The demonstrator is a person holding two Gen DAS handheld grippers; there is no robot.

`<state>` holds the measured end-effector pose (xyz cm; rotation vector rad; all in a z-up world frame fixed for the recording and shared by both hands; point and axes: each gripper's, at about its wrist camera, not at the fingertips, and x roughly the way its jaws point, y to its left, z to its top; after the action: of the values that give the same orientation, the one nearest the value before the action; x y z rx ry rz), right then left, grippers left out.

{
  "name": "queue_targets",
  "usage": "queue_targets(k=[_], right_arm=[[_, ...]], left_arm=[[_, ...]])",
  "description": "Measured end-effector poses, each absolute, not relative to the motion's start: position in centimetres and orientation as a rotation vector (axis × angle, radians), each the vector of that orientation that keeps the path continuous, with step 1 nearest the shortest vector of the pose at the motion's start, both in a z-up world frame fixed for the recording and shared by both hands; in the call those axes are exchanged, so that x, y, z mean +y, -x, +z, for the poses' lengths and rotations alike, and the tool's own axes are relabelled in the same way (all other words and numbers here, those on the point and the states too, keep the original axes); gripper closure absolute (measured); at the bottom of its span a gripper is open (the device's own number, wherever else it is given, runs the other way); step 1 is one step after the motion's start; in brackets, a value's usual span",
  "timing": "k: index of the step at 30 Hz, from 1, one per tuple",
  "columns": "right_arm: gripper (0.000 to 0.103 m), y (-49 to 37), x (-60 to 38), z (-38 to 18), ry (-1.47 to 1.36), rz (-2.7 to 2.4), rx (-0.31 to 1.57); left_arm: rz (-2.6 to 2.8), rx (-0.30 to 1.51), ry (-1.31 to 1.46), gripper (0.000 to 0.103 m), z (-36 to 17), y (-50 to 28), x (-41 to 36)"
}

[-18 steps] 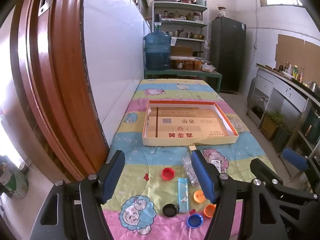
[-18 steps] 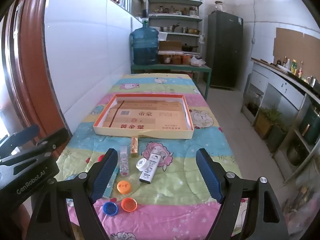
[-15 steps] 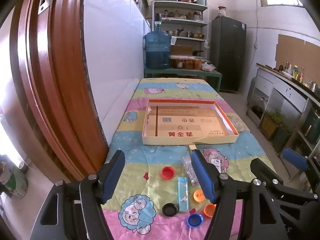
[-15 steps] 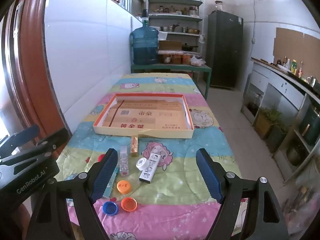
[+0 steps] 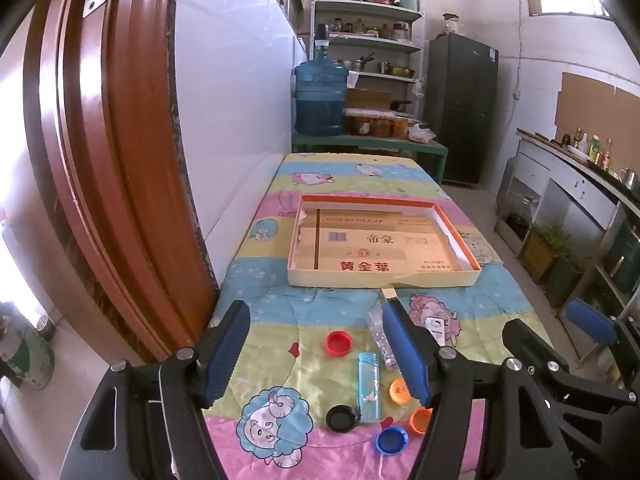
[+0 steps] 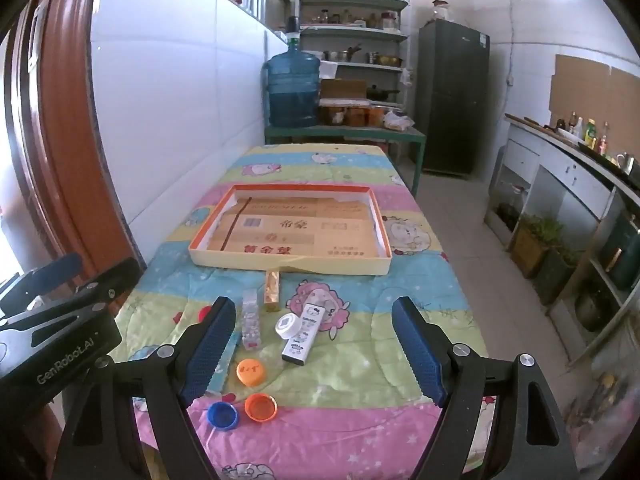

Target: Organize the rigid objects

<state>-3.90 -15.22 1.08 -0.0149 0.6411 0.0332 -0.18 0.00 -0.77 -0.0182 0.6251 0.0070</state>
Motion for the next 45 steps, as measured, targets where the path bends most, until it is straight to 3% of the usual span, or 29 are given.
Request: queue_targets(k=[45], right_arm=[[0.021,3.27,-14.37,0.29,0.024,0.054,0.66]], left_arm=[[0.0,0.639,0.024,0.034,-1.25,-0.24,0.41]])
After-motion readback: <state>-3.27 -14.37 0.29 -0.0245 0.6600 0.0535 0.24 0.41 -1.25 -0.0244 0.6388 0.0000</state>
